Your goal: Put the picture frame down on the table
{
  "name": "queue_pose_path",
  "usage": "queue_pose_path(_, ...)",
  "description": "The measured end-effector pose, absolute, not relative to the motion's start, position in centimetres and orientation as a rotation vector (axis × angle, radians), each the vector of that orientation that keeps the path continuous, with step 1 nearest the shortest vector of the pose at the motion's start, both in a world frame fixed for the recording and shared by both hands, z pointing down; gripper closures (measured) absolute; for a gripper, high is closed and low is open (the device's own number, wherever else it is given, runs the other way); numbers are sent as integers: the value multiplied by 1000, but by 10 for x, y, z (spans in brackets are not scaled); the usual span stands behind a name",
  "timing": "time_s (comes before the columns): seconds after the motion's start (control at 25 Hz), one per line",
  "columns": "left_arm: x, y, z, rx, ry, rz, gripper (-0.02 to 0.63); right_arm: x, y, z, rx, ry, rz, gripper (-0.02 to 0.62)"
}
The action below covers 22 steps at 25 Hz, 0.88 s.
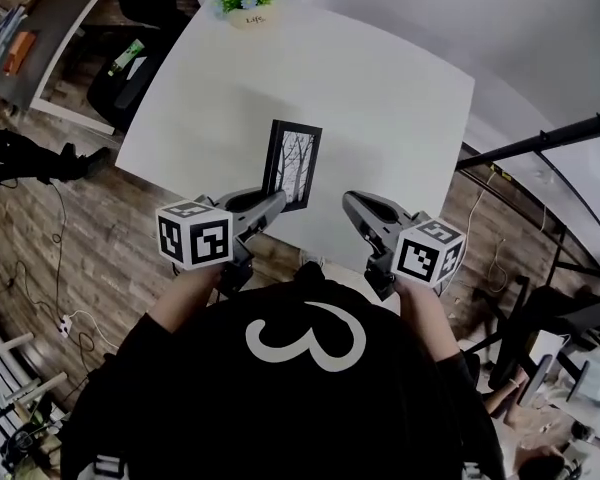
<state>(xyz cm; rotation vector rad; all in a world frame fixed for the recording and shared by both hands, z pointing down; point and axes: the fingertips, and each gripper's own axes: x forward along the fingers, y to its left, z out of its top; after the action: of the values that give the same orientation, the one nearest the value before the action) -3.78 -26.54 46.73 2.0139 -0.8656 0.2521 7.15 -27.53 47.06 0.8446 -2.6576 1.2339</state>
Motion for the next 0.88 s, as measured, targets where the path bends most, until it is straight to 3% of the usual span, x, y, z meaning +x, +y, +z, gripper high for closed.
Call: queue_pose_path(0.88, -10, -295, 512, 1952, -839, 319, 540, 110, -303, 515, 897, -2559, 1164, 572)
